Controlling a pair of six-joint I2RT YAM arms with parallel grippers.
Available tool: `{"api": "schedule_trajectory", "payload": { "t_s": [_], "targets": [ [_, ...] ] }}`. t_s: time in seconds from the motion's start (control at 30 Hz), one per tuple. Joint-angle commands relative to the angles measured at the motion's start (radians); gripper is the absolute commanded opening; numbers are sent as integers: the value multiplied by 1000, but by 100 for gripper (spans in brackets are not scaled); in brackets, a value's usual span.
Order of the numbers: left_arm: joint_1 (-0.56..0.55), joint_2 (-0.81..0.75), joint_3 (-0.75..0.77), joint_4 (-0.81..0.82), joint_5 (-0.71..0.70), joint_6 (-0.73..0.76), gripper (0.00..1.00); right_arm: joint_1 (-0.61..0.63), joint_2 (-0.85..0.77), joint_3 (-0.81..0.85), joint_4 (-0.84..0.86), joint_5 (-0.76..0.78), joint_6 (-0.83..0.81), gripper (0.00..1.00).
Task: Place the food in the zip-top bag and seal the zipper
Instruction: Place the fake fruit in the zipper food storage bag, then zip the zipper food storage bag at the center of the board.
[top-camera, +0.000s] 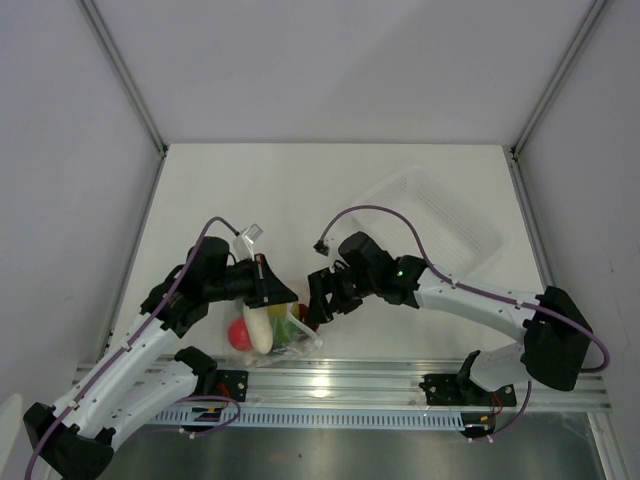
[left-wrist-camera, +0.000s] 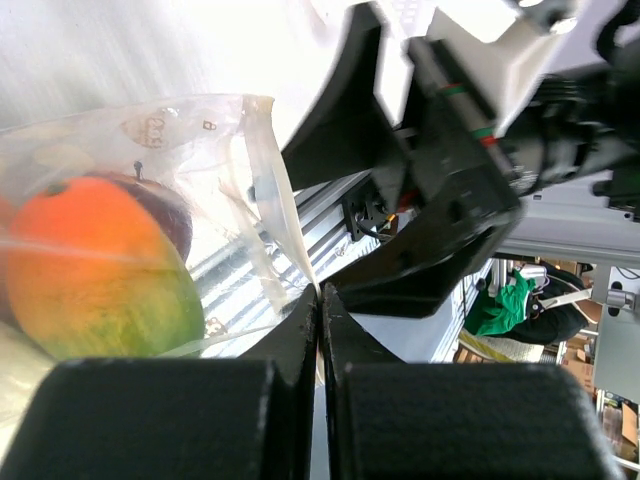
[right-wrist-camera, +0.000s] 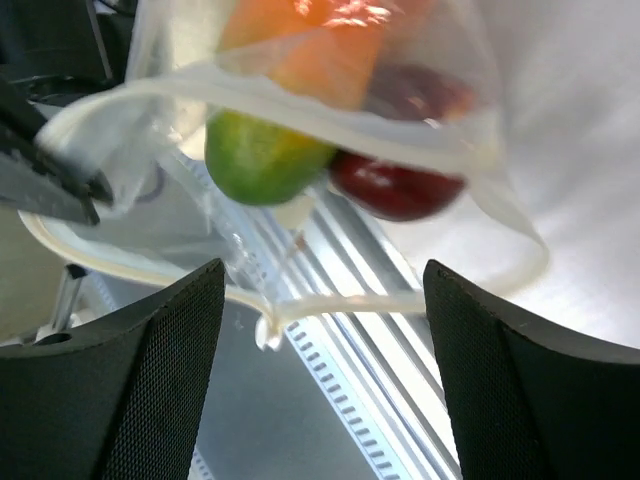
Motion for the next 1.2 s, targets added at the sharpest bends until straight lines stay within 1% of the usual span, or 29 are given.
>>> {"api": "schedule_trajectory", "payload": {
  "t_s": [0.0, 0.1, 0.2, 0.3, 0.37, 0.43, 0.53, 0.57, 0.6, 0.7, 0.8, 1.0, 1.03, 1.07, 1.13, 1.17],
  "targets": [
    [-5, -9, 26, 47, 0, 2, 1, 4, -93, 25, -144, 165, -36, 80],
    [-5, -7, 23, 52, 0, 6, 1, 4, -185, 17, -227, 249, -28, 80],
    [-5, -7, 15, 61, 3, 6, 1, 6, -237, -18, -241, 248, 1, 78],
    [-5, -7, 12, 75, 9, 6, 1, 10, -302, -87, -189, 182, 54, 74],
    [-5, -10, 14, 82, 12, 8, 1, 29, -332, -145, -117, 151, 94, 73],
    [-5, -12, 11, 96, 14, 11, 0, 71, -338, -179, -32, 159, 157, 70],
    [-5, -10, 14, 107, 25, 23, 0, 133, -332, -230, 72, 232, 225, 67],
    [-5, -7, 14, 116, 28, 26, 1, 168, -331, -241, 98, 281, 239, 66],
    [-5, -9, 14, 119, 31, 29, 0, 182, -329, -262, 151, 301, 252, 64],
    [-5, -10, 3, 141, 40, 32, 1, 207, -308, -284, 231, 354, 314, 63],
    [-5, -16, -8, 158, 48, 34, 0, 214, -283, -276, 255, 390, 326, 61],
    [-5, -21, -15, 185, 69, 32, 0, 214, -210, -219, 236, 397, 323, 58],
    [-5, -21, -14, 187, 69, 34, 0, 214, -190, -212, 230, 415, 325, 56],
    [-5, -21, -15, 190, 71, 35, 0, 214, -185, -210, 227, 426, 331, 52],
    [-5, -19, -12, 190, 72, 38, 1, 216, -179, -209, 227, 450, 334, 46],
    [-5, -18, -15, 188, 74, 40, 1, 216, -182, -199, 221, 472, 335, 40]
  ]
}}
